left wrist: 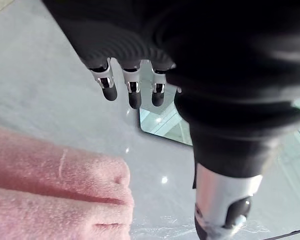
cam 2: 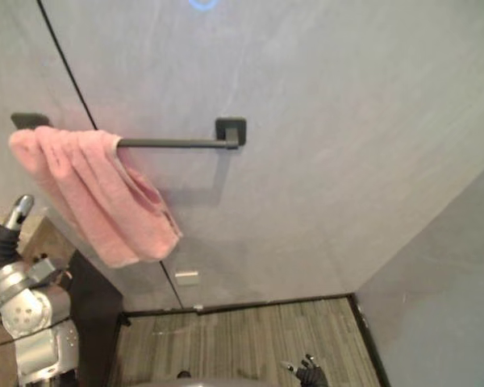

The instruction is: Organize washtable

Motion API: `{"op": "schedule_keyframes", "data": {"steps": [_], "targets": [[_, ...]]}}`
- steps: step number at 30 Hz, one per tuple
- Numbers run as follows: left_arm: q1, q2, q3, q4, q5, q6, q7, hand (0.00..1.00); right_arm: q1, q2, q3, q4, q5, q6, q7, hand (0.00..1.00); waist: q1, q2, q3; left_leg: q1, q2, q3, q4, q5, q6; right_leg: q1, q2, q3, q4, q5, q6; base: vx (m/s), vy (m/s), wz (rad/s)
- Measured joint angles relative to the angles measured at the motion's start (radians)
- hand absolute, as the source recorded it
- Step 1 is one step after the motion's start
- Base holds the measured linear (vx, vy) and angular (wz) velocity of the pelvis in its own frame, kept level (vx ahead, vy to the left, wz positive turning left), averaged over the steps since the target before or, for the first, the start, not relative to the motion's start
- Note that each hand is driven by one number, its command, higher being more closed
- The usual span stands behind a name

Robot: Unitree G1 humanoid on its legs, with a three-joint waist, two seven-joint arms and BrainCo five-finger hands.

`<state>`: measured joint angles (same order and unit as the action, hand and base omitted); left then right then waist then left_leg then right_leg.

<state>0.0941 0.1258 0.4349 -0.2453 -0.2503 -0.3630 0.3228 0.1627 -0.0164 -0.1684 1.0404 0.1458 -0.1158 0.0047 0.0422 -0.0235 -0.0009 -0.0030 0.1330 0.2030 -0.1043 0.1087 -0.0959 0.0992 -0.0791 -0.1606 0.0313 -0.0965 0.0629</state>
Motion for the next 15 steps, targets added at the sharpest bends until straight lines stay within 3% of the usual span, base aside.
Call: {"op": "schedule_keyframes", "data": {"steps": [2, 7, 15], "targets": [[0.0, 0.049, 0.009, 0.073, -0.055, 0.001, -0.037, 0.0, 0.002, -0.002, -0.001, -0.006, 0.0, 0.007, 0.0, 0.0, -0.001, 0.005, 0.0, 0.005, 0.004, 0.001, 0.0, 0.0, 0.0, 0.001, 0.006, -0.001, -0.001, -0.011, -0.014, -0.08, -0.007, -0.03], [-0.001, 0.102, 0.03, 0.166, -0.137, 0.001, -0.101, 0.0, 0.006, -0.003, -0.001, -0.007, 0.0, 0.008, 0.002, 0.0, 0.0, -0.003, 0.0, 0.001, 0.002, 0.001, 0.0, 0.0, 0.0, 0.0, 0.004, 0.001, -0.003, -0.027, 0.0, 0.01, -0.008, 0.03], [-0.008, 0.191, 0.048, 0.281, -0.181, 0.004, -0.134, 0.0, 0.002, -0.001, 0.0, -0.007, 0.001, 0.009, 0.02, 0.0, -0.001, -0.025, 0.009, -0.002, -0.015, 0.012, 0.0, -0.004, -0.006, 0.004, -0.007, 0.007, -0.009, -0.025, 0.003, 0.11, -0.009, -0.02]]}}
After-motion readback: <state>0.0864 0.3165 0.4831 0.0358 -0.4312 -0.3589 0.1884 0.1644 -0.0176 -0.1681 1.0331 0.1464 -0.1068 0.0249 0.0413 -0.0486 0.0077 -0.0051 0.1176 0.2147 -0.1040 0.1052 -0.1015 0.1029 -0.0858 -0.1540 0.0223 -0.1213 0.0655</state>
